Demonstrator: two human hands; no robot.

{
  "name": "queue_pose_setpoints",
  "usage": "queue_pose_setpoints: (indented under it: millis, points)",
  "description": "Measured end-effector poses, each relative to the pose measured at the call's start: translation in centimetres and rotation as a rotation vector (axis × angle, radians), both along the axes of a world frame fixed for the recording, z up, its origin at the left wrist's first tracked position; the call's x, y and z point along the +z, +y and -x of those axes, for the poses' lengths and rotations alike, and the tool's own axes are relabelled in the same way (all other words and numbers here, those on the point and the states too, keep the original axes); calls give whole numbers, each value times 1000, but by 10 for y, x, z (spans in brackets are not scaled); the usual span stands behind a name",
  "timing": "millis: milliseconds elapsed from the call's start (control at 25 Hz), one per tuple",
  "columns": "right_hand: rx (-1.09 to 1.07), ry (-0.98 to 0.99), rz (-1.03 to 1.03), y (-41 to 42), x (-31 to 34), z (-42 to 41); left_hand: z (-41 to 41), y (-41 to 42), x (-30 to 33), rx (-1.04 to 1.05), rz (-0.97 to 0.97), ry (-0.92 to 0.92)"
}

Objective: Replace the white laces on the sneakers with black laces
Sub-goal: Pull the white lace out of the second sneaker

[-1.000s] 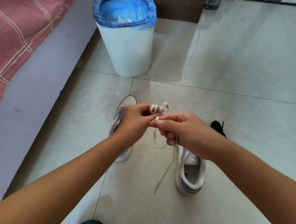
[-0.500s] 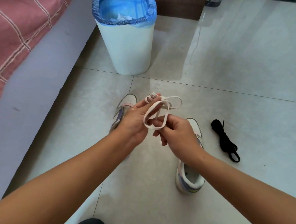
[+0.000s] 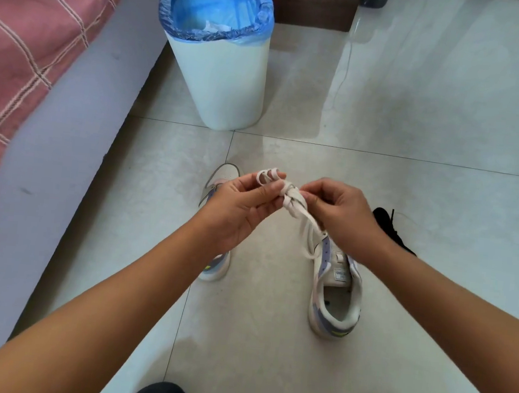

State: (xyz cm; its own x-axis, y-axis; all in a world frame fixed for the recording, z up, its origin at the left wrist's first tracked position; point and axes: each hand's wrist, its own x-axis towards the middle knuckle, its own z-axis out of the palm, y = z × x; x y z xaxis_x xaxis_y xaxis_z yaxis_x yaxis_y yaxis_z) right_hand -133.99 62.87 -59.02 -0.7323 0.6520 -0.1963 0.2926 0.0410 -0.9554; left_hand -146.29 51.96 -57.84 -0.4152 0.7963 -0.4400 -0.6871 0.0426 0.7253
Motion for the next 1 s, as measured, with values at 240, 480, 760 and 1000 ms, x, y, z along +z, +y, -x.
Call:
queue_pose_setpoints:
  millis: [240,480,760,1000]
  points:
    - [256,-126,-344,-38,2,3,-12,10,-8,139,131,142]
    - [68,-206,-403,16,5,9,3,0,-6,-93,149,153]
    - [412,-158,-618,-21,0,3,-1,-6,-18,-61,218,456]
    - [185,-217,-227,4,-11,17,15,-9,-9,-34,75,22]
